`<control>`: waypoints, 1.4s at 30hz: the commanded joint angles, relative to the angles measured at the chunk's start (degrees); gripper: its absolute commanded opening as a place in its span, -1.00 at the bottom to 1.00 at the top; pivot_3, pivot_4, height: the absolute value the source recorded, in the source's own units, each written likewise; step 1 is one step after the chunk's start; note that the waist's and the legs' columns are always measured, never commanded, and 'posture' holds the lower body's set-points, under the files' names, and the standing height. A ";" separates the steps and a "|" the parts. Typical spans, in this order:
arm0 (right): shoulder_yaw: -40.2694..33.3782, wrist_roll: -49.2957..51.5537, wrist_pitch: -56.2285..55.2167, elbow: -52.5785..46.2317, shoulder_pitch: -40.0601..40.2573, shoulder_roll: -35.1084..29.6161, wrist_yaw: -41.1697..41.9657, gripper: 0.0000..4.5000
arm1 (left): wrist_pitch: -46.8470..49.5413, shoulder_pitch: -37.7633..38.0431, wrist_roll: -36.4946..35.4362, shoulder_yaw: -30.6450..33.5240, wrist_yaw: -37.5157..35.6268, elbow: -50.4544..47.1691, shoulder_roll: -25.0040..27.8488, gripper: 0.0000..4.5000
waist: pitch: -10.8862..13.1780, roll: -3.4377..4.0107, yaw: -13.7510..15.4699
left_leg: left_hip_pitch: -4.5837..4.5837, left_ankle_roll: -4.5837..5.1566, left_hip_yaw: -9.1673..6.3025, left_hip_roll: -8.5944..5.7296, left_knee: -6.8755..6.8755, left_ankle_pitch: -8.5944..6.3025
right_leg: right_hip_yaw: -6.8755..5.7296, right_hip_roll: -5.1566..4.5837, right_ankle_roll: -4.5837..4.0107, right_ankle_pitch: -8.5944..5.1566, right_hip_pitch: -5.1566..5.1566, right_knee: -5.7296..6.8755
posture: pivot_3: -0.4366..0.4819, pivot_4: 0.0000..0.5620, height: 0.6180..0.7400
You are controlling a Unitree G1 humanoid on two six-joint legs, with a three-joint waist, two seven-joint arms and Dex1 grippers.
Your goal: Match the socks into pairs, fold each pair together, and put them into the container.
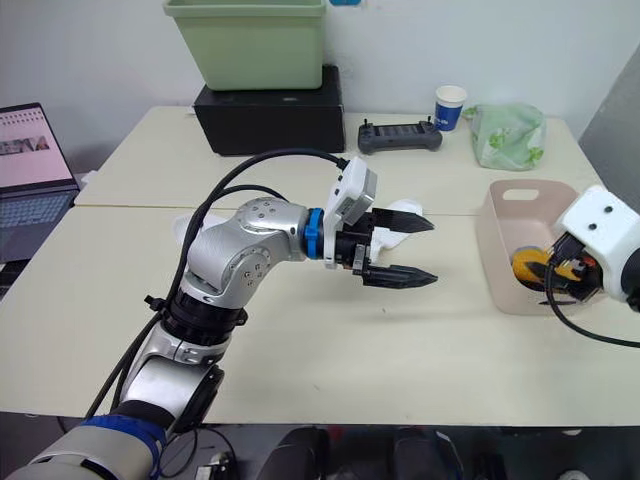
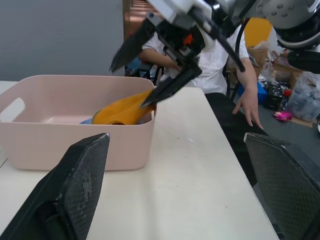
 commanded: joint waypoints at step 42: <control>29.04 7.04 -8.60 -18.36 -0.42 35.99 -18.36 0.99 | -23.82 23.67 23.07 14.73 28.40 16.42 12.78 1.00 | -0.06 0.01 -0.26 | 0.04 0.03 -0.21 0.00 -0.02 -0.02 | -0.24 -0.06 -0.01 0.01 -0.10 0.20 | -0.05 -0.47 0.68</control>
